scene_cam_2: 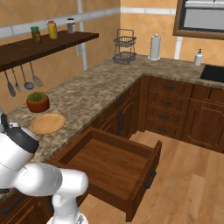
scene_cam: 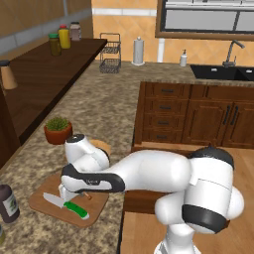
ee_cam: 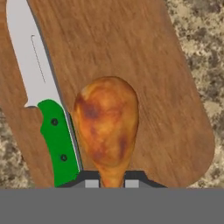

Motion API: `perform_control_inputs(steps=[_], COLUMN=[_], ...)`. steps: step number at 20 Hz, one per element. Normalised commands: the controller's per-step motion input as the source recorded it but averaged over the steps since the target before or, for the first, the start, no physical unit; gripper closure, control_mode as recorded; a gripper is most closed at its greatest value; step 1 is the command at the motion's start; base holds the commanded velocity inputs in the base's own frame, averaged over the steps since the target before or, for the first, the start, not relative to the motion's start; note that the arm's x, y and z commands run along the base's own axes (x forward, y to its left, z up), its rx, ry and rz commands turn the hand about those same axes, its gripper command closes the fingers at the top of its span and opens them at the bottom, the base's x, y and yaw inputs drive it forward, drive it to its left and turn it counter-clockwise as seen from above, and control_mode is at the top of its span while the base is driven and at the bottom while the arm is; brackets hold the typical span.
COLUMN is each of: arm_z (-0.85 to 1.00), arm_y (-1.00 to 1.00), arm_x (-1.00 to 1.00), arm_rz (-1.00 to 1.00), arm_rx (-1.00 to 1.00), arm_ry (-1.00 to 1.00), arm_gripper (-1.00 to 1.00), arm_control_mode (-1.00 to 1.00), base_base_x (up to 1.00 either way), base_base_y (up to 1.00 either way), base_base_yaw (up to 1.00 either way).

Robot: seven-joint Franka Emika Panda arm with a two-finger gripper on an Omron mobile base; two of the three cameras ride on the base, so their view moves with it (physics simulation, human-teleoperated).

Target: Pick up the knife from the drawer and place it on the cutting board. Then place the meat from the plate to the cutting board.

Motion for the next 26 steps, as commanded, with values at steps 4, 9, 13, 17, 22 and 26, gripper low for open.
perform_control_inputs(steps=[4, 9, 13, 17, 22, 26], arm_z=[-0.16, -0.14, -0.23, -0.15, 0.27, 0.71], arm_y=[0.01, 0.03, 0.17, 0.16, -0.02, -0.39], arm_x=[0.41, 0.23, 0.01, 0.00, -0.08, -0.25], arm_rz=[0.03, 0.01, 0.00, 0.00, 0.00, -0.02], arm_rx=[0.00, 0.00, 0.00, 0.00, 0.00, 0.00], arm_ry=[0.00, 0.00, 0.00, 0.03, 0.01, 0.00], arm_gripper=[1.00, -1.00, -1.00, -1.00, -1.00, -1.00], arm_control_mode=[-1.00, -1.00, -1.00, -1.00, -1.00, -1.00], base_base_x=[0.00, 0.00, 0.00, 0.00, 0.00, 0.00], base_base_y=[0.00, 0.00, 0.00, 0.00, 0.00, 0.00], base_base_yaw=[0.00, 0.00, 0.00, 0.00, 0.00, 0.00])
